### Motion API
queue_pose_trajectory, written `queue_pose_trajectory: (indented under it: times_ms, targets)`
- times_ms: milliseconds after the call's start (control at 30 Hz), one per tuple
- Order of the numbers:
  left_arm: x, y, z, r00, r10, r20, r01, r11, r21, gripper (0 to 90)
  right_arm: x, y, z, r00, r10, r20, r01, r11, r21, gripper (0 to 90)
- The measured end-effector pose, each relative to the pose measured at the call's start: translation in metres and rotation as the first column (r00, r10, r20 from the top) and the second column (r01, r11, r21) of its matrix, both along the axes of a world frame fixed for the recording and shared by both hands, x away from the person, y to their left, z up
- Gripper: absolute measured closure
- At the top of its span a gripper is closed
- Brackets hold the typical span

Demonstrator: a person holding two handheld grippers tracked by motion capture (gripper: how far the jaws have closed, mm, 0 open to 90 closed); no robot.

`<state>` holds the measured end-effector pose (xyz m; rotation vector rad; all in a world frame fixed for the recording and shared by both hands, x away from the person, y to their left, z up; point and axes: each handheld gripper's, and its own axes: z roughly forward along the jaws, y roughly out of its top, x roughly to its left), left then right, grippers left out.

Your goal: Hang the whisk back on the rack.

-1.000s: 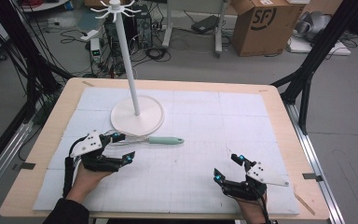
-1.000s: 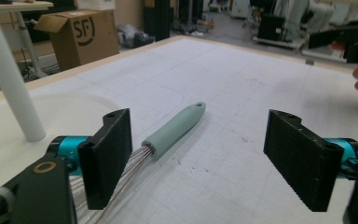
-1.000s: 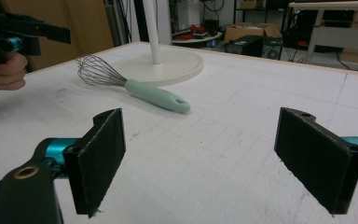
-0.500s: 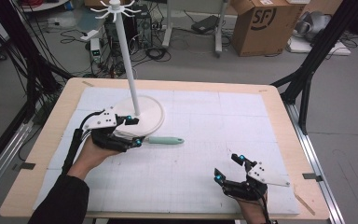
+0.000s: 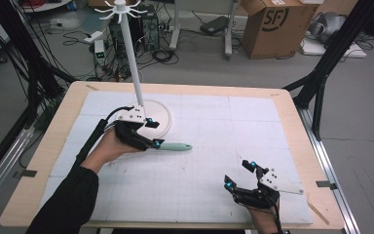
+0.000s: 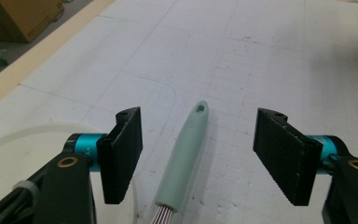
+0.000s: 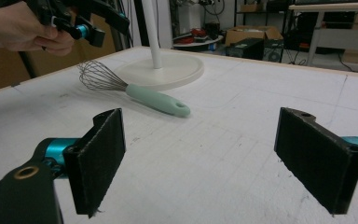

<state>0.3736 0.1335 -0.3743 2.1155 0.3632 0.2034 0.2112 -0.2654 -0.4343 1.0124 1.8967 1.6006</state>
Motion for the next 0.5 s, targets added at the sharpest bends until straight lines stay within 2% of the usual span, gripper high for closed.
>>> queue_pose_trajectory:
  times_ms: [100, 133, 167, 233, 367, 500]
  targets:
    - [0.004, -0.004, -0.004, 1.0000, -0.002, -0.010, 0.002, 0.9992, 0.040, 33.7, 0.000, -0.001, 0.000, 1.0000, -0.003, 0.008, 0.003, 1.000, 0.001, 15.5]
    - [0.004, -0.004, -0.004, 1.0000, -0.002, -0.010, 0.002, 0.9992, 0.040, 34.0, 0.000, -0.001, 0.000, 1.0000, 0.000, 0.007, 0.000, 1.000, 0.002, 15.5]
    - [0.008, -0.007, -0.008, 0.9998, 0.004, -0.022, -0.002, 0.9975, 0.070, 34.1, 0.000, -0.002, 0.000, 1.0000, -0.002, 0.008, 0.002, 1.000, 0.003, 15.5]
    - [0.009, -0.009, -0.009, 0.9996, 0.007, -0.026, -0.005, 0.9969, 0.078, 34.3, 0.000, -0.002, 0.000, 1.0000, -0.003, 0.007, 0.003, 1.000, 0.005, 15.5]
    - [0.015, -0.019, -0.017, 0.9986, 0.000, -0.052, 0.008, 0.9895, 0.144, 35.7, 0.000, -0.002, 0.000, 1.0000, -0.002, 0.008, 0.002, 1.000, 0.009, 15.5]
    - [0.019, -0.022, -0.023, 0.9974, -0.004, -0.072, 0.016, 0.9870, 0.160, 38.5, 0.000, -0.003, 0.001, 1.0000, -0.003, 0.008, 0.003, 1.000, 0.013, 15.5]
